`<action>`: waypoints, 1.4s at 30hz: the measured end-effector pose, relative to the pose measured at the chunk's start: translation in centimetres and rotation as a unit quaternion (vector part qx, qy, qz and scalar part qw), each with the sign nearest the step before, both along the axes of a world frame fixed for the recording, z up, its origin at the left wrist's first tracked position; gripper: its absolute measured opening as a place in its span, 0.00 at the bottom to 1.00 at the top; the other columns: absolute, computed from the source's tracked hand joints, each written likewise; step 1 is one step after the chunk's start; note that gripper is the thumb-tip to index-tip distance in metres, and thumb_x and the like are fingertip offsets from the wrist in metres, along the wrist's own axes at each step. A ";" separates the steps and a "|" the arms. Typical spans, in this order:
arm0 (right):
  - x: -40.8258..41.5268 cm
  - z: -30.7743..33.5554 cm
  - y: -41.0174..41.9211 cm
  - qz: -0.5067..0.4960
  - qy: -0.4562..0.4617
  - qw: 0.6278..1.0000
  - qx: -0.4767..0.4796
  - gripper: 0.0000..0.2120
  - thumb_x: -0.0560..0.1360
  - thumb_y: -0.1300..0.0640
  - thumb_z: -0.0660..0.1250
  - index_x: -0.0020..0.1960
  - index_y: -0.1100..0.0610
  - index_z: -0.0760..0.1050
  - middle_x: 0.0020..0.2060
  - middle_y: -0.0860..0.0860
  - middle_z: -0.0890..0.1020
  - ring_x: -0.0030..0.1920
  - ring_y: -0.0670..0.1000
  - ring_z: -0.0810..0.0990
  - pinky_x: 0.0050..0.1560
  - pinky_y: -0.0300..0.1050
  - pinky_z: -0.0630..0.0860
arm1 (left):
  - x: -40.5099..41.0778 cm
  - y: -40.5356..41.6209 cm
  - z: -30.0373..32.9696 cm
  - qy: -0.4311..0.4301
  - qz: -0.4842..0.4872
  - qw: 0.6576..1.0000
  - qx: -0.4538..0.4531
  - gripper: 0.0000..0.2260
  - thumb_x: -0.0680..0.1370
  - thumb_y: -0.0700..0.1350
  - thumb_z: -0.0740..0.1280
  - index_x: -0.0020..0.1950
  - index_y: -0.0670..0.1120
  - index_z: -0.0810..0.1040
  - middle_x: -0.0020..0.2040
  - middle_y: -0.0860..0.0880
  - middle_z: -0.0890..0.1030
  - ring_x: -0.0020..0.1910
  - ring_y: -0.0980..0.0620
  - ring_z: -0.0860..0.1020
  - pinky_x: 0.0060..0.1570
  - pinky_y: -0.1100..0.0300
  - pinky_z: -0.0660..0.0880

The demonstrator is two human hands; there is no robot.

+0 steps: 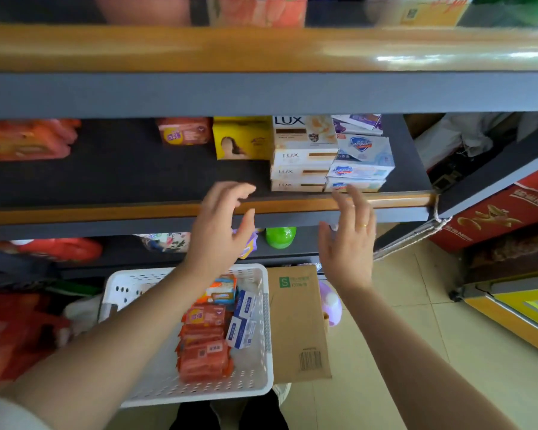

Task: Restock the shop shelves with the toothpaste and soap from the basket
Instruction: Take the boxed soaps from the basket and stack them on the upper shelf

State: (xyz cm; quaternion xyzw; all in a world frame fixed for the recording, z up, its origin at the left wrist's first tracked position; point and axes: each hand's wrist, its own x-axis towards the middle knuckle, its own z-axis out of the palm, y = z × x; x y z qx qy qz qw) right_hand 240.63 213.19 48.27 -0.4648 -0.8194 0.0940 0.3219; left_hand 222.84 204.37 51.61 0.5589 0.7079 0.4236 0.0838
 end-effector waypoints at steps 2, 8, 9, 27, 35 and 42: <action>-0.8 -2.2 -4.4 0.089 -0.012 0.994 -0.059 0.14 0.71 0.63 0.58 0.56 0.58 0.70 0.58 0.59 0.74 0.55 0.59 0.72 0.55 0.51 0.70 | -0.9 -4.2 -2.8 -0.002 -0.024 0.997 -0.071 0.10 0.74 0.43 0.60 0.55 0.47 0.73 0.49 0.57 0.70 0.41 0.62 0.71 0.41 0.69 0.68; -4.3 -8.6 -13.2 0.254 -0.248 0.872 -0.338 0.15 0.76 0.62 0.56 0.61 0.56 0.71 0.62 0.52 0.73 0.62 0.55 0.70 0.53 0.49 0.74 | -3.4 -13.8 -10.0 -0.029 -0.055 0.904 -0.422 0.16 0.77 0.44 0.63 0.65 0.48 0.69 0.61 0.52 0.72 0.48 0.57 0.76 0.44 0.69 0.71; -5.2 -9.4 -13.7 0.261 -0.276 0.856 -0.351 0.16 0.77 0.63 0.56 0.64 0.55 0.69 0.64 0.52 0.71 0.65 0.54 0.67 0.58 0.49 0.71 | -3.9 -14.7 -11.0 -0.035 -0.058 0.889 -0.452 0.18 0.77 0.45 0.63 0.67 0.49 0.67 0.65 0.51 0.71 0.54 0.56 0.75 0.50 0.68 0.71; -8.2 -17.6 -17.6 0.469 -0.372 0.763 -0.242 0.28 0.62 0.39 0.71 0.52 0.58 0.77 0.46 0.56 0.81 0.43 0.57 0.82 0.46 0.48 0.78 | -6.2 -18.8 -21.5 0.041 -0.076 0.924 -0.373 0.25 0.74 0.32 0.63 0.69 0.46 0.67 0.72 0.46 0.65 0.63 0.45 0.72 0.57 0.50 0.75; -6.6 -14.3 -13.0 0.206 -0.110 0.807 -0.543 0.22 0.66 0.58 0.75 0.55 0.51 0.68 0.48 0.47 0.75 0.44 0.54 0.78 0.43 0.47 0.78 | -5.6 -17.1 -22.3 0.036 -0.050 0.914 -0.401 0.22 0.79 0.41 0.59 0.72 0.44 0.61 0.73 0.45 0.62 0.68 0.45 0.68 0.65 0.51 0.69; -7.1 -13.8 -11.8 0.154 -0.076 0.745 -0.644 0.23 0.64 0.55 0.76 0.53 0.44 0.69 0.48 0.47 0.79 0.44 0.48 0.80 0.42 0.43 0.77 | -5.3 -14.8 -22.7 -0.049 0.027 0.887 -0.459 0.19 0.74 0.49 0.68 0.62 0.46 0.71 0.62 0.45 0.70 0.58 0.48 0.73 0.57 0.55 0.73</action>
